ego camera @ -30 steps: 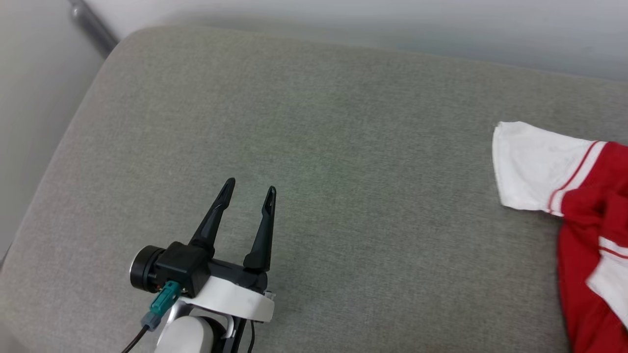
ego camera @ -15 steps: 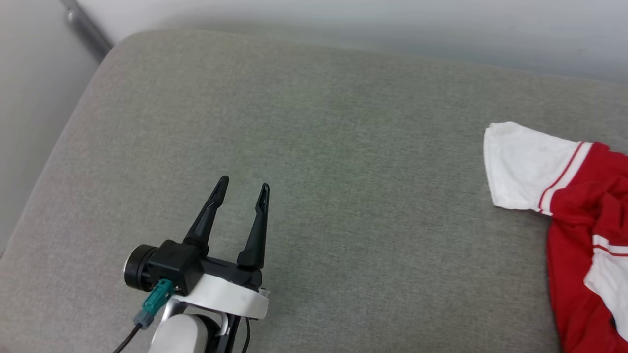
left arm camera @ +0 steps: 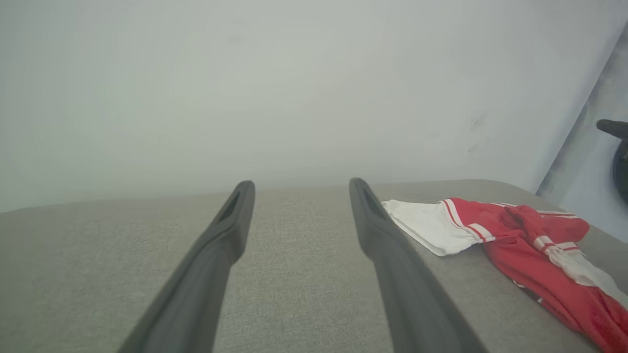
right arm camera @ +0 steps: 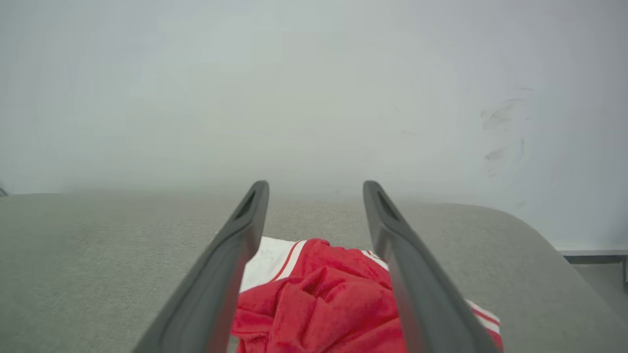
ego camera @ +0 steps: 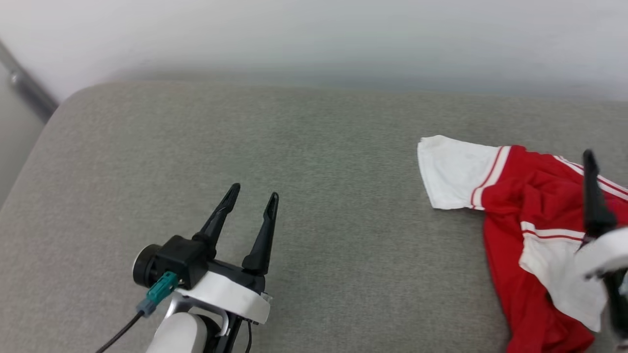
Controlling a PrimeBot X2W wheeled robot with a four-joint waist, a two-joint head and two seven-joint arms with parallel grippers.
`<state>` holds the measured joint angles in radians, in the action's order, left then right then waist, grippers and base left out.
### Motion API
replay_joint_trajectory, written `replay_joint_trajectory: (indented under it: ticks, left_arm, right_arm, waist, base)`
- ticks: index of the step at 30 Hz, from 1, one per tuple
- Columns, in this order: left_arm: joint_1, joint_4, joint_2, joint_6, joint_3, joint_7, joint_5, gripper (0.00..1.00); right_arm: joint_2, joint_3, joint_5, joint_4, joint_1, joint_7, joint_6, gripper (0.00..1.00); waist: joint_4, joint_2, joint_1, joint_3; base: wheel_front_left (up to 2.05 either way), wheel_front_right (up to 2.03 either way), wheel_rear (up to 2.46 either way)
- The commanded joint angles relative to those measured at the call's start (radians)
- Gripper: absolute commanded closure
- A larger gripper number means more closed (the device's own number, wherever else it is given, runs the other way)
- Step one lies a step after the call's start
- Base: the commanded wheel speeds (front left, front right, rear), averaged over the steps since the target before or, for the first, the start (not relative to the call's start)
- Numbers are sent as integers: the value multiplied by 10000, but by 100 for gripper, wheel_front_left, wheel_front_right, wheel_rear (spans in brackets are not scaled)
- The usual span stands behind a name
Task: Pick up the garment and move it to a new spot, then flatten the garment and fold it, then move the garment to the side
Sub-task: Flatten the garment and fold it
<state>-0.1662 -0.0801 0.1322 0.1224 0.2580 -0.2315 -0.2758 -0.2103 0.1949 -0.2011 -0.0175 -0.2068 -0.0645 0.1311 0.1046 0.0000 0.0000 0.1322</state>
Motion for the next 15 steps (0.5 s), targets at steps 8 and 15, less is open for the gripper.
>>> replay_joint_trajectory:
  ticks: [8, 15]
  left_arm:
    - [-1180, -1, 671, 68, 1184, 1236, -635, 0]
    - [-4296, -425, 1682, 75, 3171, 4503, -2142, 0]
  right_arm:
    - [1481, -209, 382, 2046, 1837, 881, -7, 0]
    - [1586, -740, 556, 2314, 1633, 1109, -7, 0]
  waist:
    - [-1133, 0, 0, 326]
    - [-2286, 0, 0, 1334]
  base:
    - [0, 0, 0]
    - [0, 0, 0]
